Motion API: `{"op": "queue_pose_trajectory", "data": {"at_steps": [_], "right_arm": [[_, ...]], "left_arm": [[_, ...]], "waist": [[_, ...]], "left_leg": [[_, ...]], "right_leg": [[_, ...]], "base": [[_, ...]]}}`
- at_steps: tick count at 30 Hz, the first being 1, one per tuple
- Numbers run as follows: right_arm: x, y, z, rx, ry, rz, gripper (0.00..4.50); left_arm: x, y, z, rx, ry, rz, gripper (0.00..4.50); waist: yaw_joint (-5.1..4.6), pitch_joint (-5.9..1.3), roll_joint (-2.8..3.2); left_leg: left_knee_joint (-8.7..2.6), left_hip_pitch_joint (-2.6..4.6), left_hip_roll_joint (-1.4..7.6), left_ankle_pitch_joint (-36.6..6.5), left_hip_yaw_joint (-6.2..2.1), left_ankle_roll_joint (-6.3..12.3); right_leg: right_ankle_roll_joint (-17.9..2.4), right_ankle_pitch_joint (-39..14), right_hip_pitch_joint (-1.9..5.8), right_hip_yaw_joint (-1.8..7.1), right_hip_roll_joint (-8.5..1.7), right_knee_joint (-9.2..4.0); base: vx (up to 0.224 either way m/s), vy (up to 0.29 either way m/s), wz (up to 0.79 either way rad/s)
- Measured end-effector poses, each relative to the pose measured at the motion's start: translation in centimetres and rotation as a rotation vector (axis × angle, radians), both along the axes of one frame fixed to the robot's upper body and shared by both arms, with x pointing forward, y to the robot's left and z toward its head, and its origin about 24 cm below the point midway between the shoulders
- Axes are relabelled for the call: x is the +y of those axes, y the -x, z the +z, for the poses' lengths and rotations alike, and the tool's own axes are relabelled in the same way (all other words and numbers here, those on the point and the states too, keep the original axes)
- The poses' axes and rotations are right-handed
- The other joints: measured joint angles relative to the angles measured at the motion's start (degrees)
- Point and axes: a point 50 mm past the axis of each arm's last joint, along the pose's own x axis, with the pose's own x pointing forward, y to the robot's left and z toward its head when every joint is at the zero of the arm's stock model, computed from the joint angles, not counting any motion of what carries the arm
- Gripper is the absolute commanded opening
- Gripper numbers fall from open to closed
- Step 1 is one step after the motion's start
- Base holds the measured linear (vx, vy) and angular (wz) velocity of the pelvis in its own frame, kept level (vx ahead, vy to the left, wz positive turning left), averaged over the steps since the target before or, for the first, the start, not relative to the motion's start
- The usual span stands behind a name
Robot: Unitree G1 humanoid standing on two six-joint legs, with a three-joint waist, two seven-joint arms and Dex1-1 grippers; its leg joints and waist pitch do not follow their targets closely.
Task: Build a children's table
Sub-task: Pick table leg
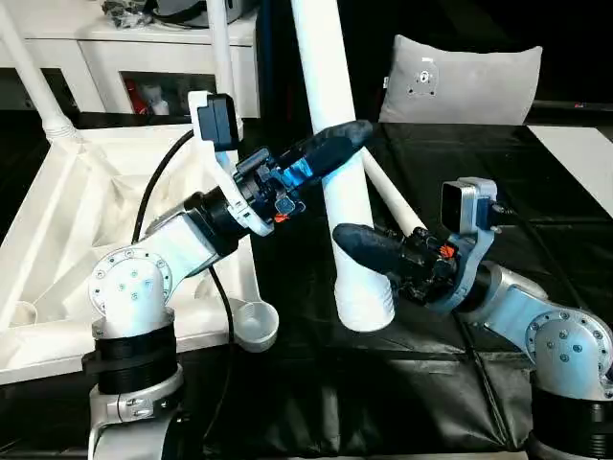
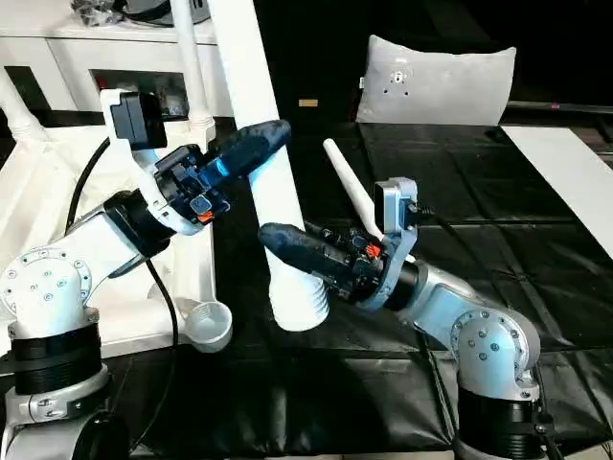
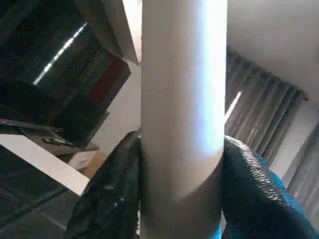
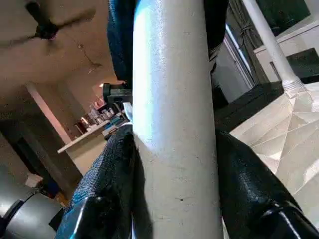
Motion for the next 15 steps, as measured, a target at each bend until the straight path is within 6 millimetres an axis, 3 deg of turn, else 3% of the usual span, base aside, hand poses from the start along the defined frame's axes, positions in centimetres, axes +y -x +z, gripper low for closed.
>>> {"op": "queue_pose_trajectory", "data": {"at_steps": [10,11,15], "right_arm": [[-0.06,-0.13,0.02,-0.024,0.027,-0.015,1.86],[-0.06,-0.17,0.02,-0.027,0.028,-0.020,2.21],[0.05,-0.71,-0.38,0.003,0.032,-0.070,2.59]], "left_arm": [[0.25,-0.12,-0.08,-0.006,-0.010,0.000,1.82],[0.27,-0.14,-0.06,-0.009,-0.011,0.004,1.82],[0.59,-0.49,-0.02,-0.031,-0.067,0.052,1.82]], "waist": [[0.08,0.00,0.01],[0.09,0.00,0.01],[0.05,-0.01,0.03]], "left_leg": [[0.00,0.00,0.00,0.0,0.00,0.00],[0.00,0.00,0.00,0.0,0.00,0.00],[0.00,0.04,0.00,0.0,0.00,-0.01]], "right_leg": [[0.0,0.0,0.00,-0.01,0.00,0.01],[0.0,0.0,0.00,0.00,0.00,0.01],[0.0,0.0,0.01,0.00,0.00,0.03]], "base": [[0.000,0.000,0.00],[0.000,0.000,0.00],[0.000,0.000,0.00]]}}
